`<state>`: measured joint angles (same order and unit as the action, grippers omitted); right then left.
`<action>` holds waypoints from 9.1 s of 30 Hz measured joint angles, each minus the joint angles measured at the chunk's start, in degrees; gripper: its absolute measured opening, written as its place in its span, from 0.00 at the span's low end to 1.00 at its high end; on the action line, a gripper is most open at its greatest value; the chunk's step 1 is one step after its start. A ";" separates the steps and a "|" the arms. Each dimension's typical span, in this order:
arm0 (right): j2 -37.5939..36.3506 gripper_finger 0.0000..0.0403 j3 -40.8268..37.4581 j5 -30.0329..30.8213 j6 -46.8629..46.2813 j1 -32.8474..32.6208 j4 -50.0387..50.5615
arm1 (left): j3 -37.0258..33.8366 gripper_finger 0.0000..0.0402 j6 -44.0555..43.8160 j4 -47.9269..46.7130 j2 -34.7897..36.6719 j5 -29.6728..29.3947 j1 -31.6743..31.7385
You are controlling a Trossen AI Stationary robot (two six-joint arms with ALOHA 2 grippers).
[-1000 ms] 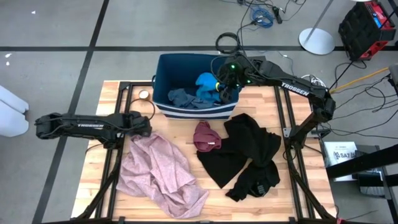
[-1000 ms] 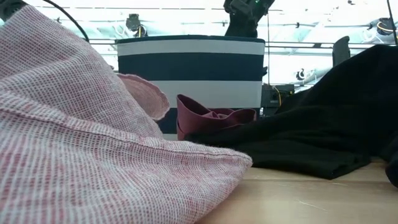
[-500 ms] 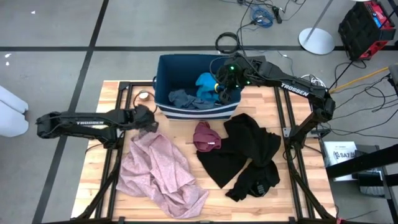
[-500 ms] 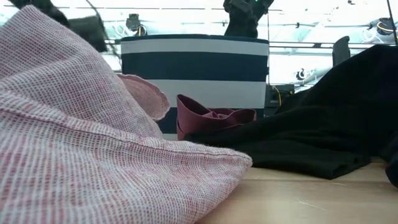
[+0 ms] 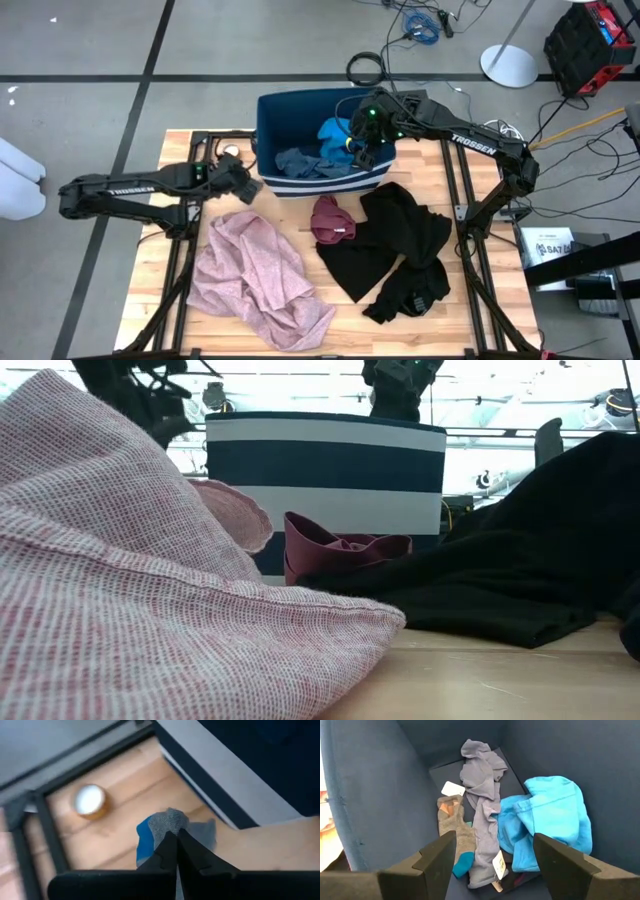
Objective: Sort clothes
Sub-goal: Put the gray sock into the blue laundry bin, then put the maroon boxer shorts into the blue laundry bin
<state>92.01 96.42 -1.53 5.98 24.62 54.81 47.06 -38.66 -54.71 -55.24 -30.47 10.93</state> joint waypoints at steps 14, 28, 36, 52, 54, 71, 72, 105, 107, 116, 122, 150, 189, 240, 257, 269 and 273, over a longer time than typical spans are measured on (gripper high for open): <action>-0.34 0.62 0.00 -0.30 3.19 -0.41 -7.61 | 14.50 0.00 6.74 -0.75 3.59 -5.86 -3.02; 1.14 0.62 0.02 -26.73 3.80 -7.69 -40.09 | 15.42 0.00 25.35 31.77 3.40 3.51 -4.84; 5.53 0.62 -0.01 -13.89 7.51 -12.71 -44.92 | 15.39 0.00 25.83 37.57 1.66 12.33 -4.86; 11.29 0.36 0.02 -0.69 6.93 -15.88 -50.34 | 15.39 0.01 25.63 37.89 0.09 15.48 -4.98; 11.28 0.20 0.02 0.38 7.98 -15.87 -50.00 | 15.39 0.03 25.63 37.59 0.09 15.60 -4.95; 0.60 0.00 0.02 9.83 12.82 -13.60 -42.48 | 14.11 0.37 23.72 20.57 0.30 19.17 -6.68; -0.06 0.00 0.02 9.86 12.76 -12.75 -41.91 | 13.66 0.37 22.82 20.77 0.28 20.02 -7.32; 9.03 0.03 0.02 -9.06 -0.62 3.96 -26.56 | 3.04 0.38 5.98 37.33 -10.02 20.61 -35.21; 9.03 0.03 0.02 -9.06 -0.61 3.96 -26.14 | 3.04 0.38 5.97 37.35 -10.63 20.59 -35.66; 9.03 0.03 0.02 -8.93 0.68 3.96 -26.23 | 3.04 0.38 6.52 37.28 -13.52 20.58 -35.72; 8.97 0.12 0.02 -8.91 2.85 3.96 -25.54 | 3.07 0.38 6.52 37.28 -15.77 20.36 -35.72; 1.15 0.53 22.15 -4.29 2.70 -7.98 22.45 | 3.15 0.38 19.79 43.56 -24.60 5.64 -34.60; -8.57 0.53 -67.21 17.24 -6.97 -30.58 -71.63 | 3.11 0.38 13.49 49.99 -35.32 6.24 -27.18; 6.47 0.52 -60.44 28.26 -1.82 -33.71 -78.11 | 3.09 0.37 11.99 50.06 -35.28 6.64 -27.55; -2.44 0.01 -48.10 33.49 2.68 -34.12 -50.21 | 3.07 0.37 11.98 49.52 -35.26 6.84 -29.06; -13.92 0.00 -29.25 36.21 8.47 -35.16 -31.18 | 3.08 0.37 12.07 49.53 -35.26 6.66 -29.06; -15.75 0.00 -23.15 36.20 10.15 -35.34 -28.76 | 3.08 0.37 12.15 49.63 -35.26 6.32 -29.32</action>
<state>76.25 73.27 34.67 16.13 -10.72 26.05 50.14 -26.51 -5.08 -90.50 -24.15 -18.39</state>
